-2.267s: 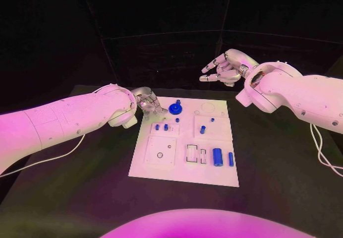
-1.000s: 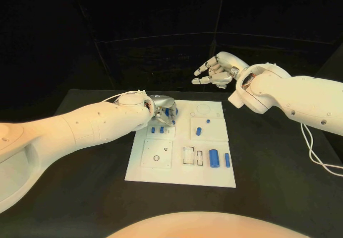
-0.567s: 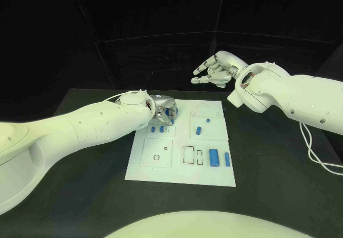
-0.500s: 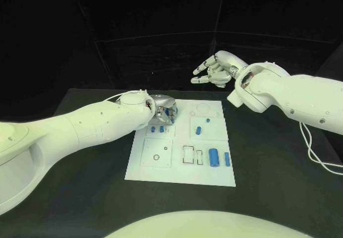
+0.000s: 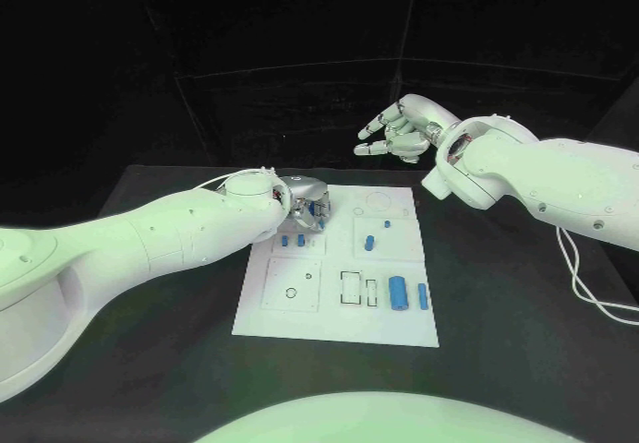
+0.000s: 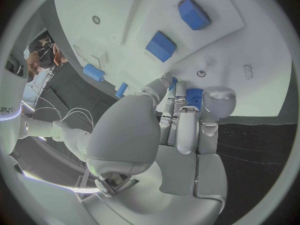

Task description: Assemble the parts on the task board

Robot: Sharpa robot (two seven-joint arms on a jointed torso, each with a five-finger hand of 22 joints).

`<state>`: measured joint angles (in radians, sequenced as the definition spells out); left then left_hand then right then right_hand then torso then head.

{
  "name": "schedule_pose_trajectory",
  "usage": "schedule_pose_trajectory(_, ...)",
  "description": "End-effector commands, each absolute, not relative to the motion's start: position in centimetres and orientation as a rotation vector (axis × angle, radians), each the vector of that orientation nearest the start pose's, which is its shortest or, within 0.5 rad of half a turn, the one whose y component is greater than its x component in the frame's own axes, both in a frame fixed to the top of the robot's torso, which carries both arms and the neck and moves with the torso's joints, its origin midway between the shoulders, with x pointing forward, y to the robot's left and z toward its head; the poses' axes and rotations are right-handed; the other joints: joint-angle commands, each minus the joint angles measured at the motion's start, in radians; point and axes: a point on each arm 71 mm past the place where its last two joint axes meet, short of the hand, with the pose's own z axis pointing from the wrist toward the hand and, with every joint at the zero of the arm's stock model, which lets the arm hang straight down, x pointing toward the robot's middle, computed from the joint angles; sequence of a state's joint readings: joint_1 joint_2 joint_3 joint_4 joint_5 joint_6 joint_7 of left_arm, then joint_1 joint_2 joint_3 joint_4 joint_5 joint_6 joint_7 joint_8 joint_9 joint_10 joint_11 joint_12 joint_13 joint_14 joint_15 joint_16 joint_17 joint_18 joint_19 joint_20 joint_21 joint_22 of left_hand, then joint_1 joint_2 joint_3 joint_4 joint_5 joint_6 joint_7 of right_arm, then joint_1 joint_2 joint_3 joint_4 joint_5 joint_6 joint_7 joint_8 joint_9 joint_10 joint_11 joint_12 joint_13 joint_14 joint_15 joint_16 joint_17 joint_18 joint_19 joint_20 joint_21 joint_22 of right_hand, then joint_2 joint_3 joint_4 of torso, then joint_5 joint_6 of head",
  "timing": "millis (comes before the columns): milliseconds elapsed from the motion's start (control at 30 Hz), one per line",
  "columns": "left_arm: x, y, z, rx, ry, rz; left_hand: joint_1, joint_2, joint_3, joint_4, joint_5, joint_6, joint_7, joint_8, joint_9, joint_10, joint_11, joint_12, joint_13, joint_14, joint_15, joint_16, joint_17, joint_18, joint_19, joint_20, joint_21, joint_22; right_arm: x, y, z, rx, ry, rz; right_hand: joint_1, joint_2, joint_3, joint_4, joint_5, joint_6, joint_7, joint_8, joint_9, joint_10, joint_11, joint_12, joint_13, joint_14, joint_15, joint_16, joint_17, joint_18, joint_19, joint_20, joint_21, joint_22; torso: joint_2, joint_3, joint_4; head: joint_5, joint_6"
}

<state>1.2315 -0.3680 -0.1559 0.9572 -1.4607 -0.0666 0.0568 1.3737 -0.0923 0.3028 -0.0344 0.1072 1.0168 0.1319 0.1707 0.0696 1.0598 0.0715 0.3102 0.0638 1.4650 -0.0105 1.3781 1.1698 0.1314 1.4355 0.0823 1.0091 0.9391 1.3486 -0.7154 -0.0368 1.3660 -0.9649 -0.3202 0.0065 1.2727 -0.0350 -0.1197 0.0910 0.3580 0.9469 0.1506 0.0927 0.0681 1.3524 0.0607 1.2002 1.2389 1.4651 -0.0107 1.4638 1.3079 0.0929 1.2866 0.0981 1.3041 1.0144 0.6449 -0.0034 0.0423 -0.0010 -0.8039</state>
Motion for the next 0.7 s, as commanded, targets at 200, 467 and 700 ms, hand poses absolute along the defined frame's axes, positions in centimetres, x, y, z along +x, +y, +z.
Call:
schedule_pose_trajectory(200,54.9,10.2,-24.5,0.408,1.883,-0.646,-0.004,0.019,0.062,-0.012,-0.009,0.054,-0.007,0.005,0.005,0.062,-0.009,-0.019,0.002,0.029,-0.014,-0.010,-0.037,-0.016,0.013,-0.006,0.046,0.048,53.8,-18.1,-11.6,0.197,1.599,0.929,-0.001,0.011,-0.004,0.000,0.004,0.006,-0.003,0.007,0.000,0.007,0.000,0.004,-0.001,0.061,-0.004,-0.006,0.058,0.017,0.004,-0.005,-0.005,-0.001,-0.001,-0.0004,0.0001,0.000,0.003)
schedule_pose_trajectory(467,55.1,11.0,-23.2,0.307,1.813,-0.706,-0.019,0.011,0.142,-0.035,-0.010,0.086,-0.008,-0.008,0.004,0.111,-0.014,-0.068,0.002,0.029,-0.018,-0.010,-0.054,-0.021,0.014,-0.012,0.073,0.082,53.9,-18.3,-11.6,0.200,1.598,0.925,-0.001,0.011,-0.004,0.000,0.004,0.006,-0.003,0.007,0.000,0.007,0.000,0.004,-0.001,0.061,-0.004,-0.006,0.058,0.017,0.004,-0.005,-0.005,-0.001,-0.001,0.0006,0.0016,-0.002,0.009)
schedule_pose_trajectory(700,55.4,11.5,-21.8,0.238,1.779,-0.749,-0.023,0.006,0.169,-0.048,-0.010,0.096,-0.008,-0.013,0.005,0.127,-0.016,-0.084,0.003,0.029,-0.018,-0.009,-0.059,-0.022,0.014,-0.013,0.083,0.095,53.9,-18.5,-11.6,0.202,1.598,0.922,-0.001,0.011,-0.004,0.000,0.004,0.006,-0.003,0.007,0.000,0.007,0.000,0.004,-0.001,0.061,-0.004,-0.006,0.058,0.017,0.004,-0.005,-0.005,-0.001,-0.002,-0.0012,0.0034,0.000,0.014)
